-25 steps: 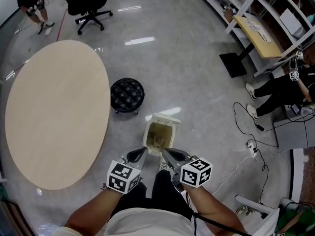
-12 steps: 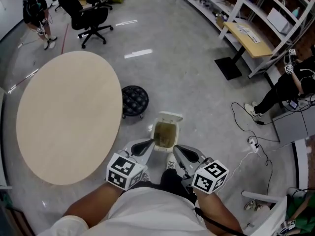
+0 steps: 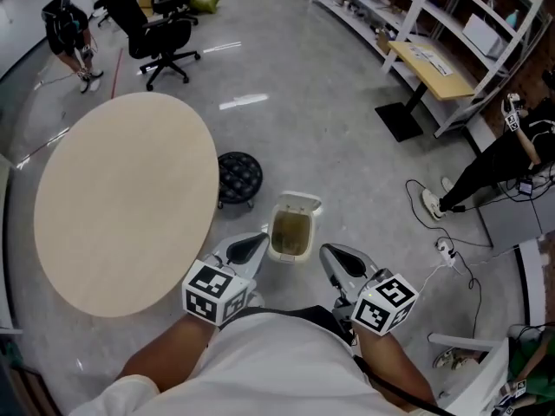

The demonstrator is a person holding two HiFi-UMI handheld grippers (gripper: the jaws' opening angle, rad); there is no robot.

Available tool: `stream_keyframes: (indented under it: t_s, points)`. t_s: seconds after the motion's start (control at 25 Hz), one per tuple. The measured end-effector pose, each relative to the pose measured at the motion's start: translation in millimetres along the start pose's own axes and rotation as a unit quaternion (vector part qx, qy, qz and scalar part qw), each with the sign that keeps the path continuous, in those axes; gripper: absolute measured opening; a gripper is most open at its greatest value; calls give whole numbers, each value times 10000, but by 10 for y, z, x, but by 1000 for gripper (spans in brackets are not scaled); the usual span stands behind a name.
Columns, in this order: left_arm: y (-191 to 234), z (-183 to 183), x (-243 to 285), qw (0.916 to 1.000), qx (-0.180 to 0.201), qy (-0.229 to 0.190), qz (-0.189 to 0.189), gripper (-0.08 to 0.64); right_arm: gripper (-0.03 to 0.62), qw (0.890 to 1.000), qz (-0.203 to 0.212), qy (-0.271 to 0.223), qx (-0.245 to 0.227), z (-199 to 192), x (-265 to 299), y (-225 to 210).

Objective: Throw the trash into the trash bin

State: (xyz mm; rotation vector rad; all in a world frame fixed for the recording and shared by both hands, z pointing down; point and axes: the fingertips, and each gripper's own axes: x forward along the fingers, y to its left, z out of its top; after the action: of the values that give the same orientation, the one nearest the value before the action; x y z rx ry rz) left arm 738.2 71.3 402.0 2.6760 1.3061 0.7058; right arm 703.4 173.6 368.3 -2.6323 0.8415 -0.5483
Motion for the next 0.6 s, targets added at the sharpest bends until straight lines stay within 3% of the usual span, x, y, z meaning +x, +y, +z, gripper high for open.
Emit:
stream_keyframes:
  t_s: [0.28, 0.6]
  points:
    - [-230, 42, 12, 9995, -39, -169, 259, 6, 2, 9999, 125, -93, -13, 30, -338, -101]
    - [-814, -62, 184, 9982, -126, -317, 485, 6, 2, 9993, 342, 2, -122, -116, -830, -329]
